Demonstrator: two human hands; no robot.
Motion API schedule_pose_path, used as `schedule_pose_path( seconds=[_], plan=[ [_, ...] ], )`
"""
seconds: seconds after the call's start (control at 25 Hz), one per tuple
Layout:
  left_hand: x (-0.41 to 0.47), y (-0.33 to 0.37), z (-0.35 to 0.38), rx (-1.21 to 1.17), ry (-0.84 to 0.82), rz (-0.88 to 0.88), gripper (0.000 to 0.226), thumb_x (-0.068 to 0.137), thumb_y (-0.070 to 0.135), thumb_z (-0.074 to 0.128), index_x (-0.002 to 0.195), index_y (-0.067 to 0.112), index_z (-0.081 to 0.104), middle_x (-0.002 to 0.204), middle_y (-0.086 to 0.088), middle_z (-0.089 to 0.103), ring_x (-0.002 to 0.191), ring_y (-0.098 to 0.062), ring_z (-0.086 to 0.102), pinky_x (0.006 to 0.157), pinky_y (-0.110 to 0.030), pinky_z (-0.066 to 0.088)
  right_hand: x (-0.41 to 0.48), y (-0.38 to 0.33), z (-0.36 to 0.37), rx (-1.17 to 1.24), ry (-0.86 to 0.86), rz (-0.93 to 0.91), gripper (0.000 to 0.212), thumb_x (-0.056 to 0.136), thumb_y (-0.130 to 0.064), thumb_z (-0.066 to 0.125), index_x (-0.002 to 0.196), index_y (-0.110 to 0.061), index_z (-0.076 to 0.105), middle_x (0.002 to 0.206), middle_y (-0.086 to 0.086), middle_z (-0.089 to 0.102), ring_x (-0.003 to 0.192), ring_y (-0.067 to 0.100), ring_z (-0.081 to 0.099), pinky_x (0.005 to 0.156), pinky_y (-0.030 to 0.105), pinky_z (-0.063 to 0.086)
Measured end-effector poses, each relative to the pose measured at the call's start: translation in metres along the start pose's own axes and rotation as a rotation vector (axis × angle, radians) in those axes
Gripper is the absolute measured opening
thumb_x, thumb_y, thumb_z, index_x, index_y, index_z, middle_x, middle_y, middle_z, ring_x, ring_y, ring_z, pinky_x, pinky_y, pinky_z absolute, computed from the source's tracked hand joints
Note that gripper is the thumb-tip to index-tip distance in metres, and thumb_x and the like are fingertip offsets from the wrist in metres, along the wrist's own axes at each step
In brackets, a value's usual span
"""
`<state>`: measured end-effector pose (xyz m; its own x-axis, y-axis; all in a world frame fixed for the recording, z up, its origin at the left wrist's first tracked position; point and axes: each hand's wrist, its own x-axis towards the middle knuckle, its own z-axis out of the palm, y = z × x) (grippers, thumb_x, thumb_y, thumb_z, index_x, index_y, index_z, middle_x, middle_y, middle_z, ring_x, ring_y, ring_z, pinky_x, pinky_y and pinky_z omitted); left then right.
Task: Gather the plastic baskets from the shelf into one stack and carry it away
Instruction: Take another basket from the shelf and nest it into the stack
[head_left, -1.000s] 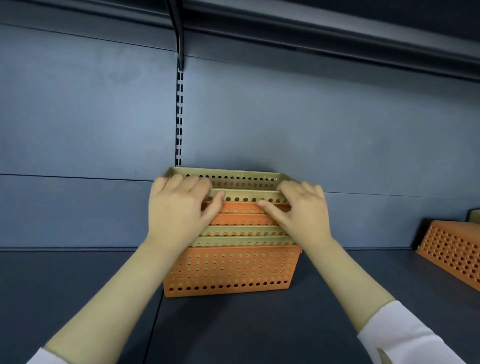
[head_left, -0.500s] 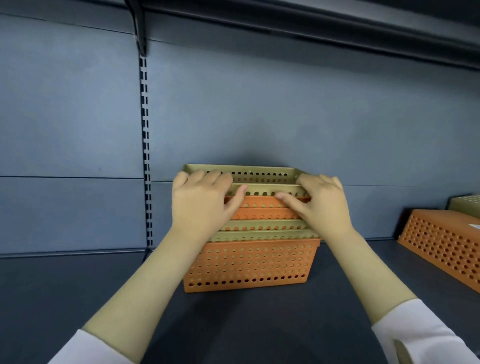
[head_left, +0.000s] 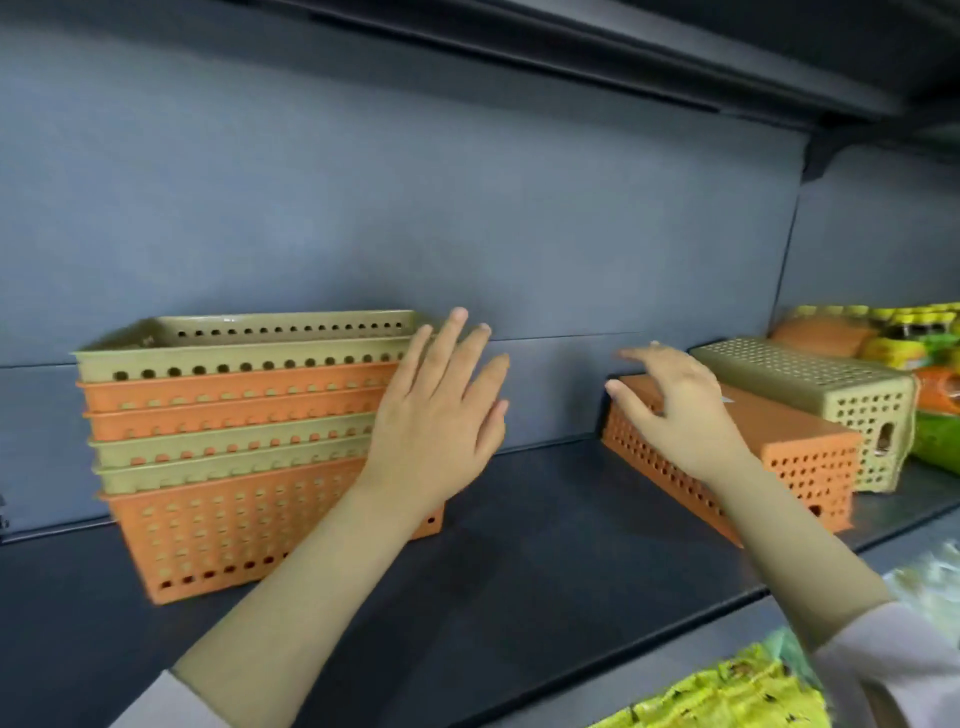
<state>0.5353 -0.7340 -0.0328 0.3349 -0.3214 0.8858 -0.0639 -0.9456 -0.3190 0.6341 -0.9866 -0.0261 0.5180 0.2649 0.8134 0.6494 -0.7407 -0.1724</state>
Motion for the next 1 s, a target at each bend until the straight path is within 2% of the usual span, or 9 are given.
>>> schedule_pose_path(
  seconds=[0.12, 0.24, 0.36, 0.44, 0.6, 0.72, 0.84, 0.92, 1.0],
  plan=[
    [0.033, 0.088, 0.041, -0.172, -0.128, -0.097, 0.042, 0.095, 0.034, 0.048, 0.125, 0.01, 0.064, 0.141, -0.014, 0.057, 0.142, -0.036, 0.04, 0.116, -0.05, 0.03, -0.015, 0.097, -0.038, -0.128, -0.057, 0.142, 0.055, 0.086, -0.053, 0.044, 0.117, -0.014, 0.066, 0.12, 0.013, 0.068, 0.118, 0.036, 0.057, 0.1, 0.047, 0.042],
    [0.057, 0.168, 0.074, -0.333, -0.312, -0.184, 0.051, 0.098, 0.045, 0.037, 0.136, 0.016, 0.056, 0.152, -0.011, 0.045, 0.147, -0.032, 0.029, 0.119, -0.047, 0.02, -0.042, 0.176, -0.059, -0.147, -0.145, 0.309, 0.051, 0.088, -0.056, 0.045, 0.12, -0.021, 0.063, 0.126, 0.008, 0.064, 0.117, 0.034, 0.055, 0.1, 0.047, 0.042],
    [0.074, 0.228, 0.102, -0.472, -0.473, -0.273, 0.054, 0.1, 0.052, 0.03, 0.146, 0.025, 0.042, 0.163, -0.003, 0.026, 0.153, -0.024, 0.012, 0.12, -0.04, 0.007, -0.062, 0.213, -0.061, 0.218, -0.087, 0.452, 0.034, 0.088, -0.051, 0.056, 0.101, -0.021, 0.066, 0.116, 0.004, 0.063, 0.113, 0.027, 0.056, 0.096, 0.04, 0.042],
    [0.083, 0.248, 0.119, -0.595, -0.537, -0.379, 0.052, 0.101, 0.052, 0.03, 0.146, 0.029, 0.04, 0.165, 0.001, 0.021, 0.153, -0.02, 0.01, 0.121, -0.041, 0.011, -0.068, 0.216, -0.055, 0.44, -0.013, 0.501, 0.018, 0.09, -0.035, 0.065, 0.094, -0.019, 0.067, 0.117, 0.003, 0.059, 0.114, 0.02, 0.053, 0.101, 0.037, 0.039],
    [0.099, 0.255, 0.15, -0.95, -0.637, -0.732, 0.051, 0.097, 0.057, 0.039, 0.142, 0.035, 0.043, 0.165, 0.008, 0.016, 0.151, -0.018, 0.017, 0.119, -0.05, 0.02, -0.076, 0.214, -0.041, 0.558, 0.092, 0.518, 0.025, 0.077, -0.055, 0.053, 0.088, -0.035, 0.064, 0.118, -0.005, 0.055, 0.12, 0.017, 0.047, 0.104, 0.035, 0.033],
    [0.103, 0.244, 0.17, -1.002, -0.628, -0.818, 0.054, 0.095, 0.054, 0.047, 0.145, 0.034, 0.041, 0.167, 0.008, 0.006, 0.151, -0.021, 0.015, 0.119, -0.05, 0.018, -0.076, 0.213, -0.036, 0.591, 0.137, 0.507, 0.021, 0.077, -0.052, 0.05, 0.084, -0.036, 0.061, 0.114, -0.008, 0.054, 0.12, 0.015, 0.048, 0.1, 0.028, 0.034],
    [0.106, 0.218, 0.186, -0.987, -0.617, -0.926, 0.059, 0.093, 0.05, 0.054, 0.147, 0.033, 0.038, 0.167, 0.004, 0.001, 0.151, -0.024, 0.014, 0.117, -0.047, 0.017, -0.073, 0.213, -0.033, 0.608, 0.084, 0.494, 0.023, 0.077, -0.051, 0.05, 0.085, -0.034, 0.063, 0.115, -0.012, 0.055, 0.12, 0.014, 0.048, 0.098, 0.024, 0.033],
    [0.101, 0.198, 0.191, -0.934, -0.606, -1.005, 0.065, 0.089, 0.052, 0.057, 0.147, 0.033, 0.037, 0.167, 0.001, 0.005, 0.15, -0.028, 0.016, 0.118, -0.049, 0.018, -0.072, 0.214, -0.031, 0.661, 0.04, 0.487, 0.03, 0.077, -0.049, 0.049, 0.088, -0.026, 0.065, 0.116, -0.01, 0.056, 0.121, 0.012, 0.049, 0.1, 0.024, 0.033],
    [0.093, 0.184, 0.189, -0.97, -0.564, -1.117, 0.072, 0.082, 0.057, 0.057, 0.146, 0.033, 0.035, 0.163, -0.003, 0.021, 0.145, -0.03, 0.027, 0.116, -0.051, 0.025, -0.07, 0.209, -0.029, 0.693, 0.015, 0.453, 0.032, 0.079, -0.047, 0.048, 0.092, -0.024, 0.066, 0.117, -0.007, 0.056, 0.123, 0.008, 0.049, 0.104, 0.025, 0.033]
  ],
)
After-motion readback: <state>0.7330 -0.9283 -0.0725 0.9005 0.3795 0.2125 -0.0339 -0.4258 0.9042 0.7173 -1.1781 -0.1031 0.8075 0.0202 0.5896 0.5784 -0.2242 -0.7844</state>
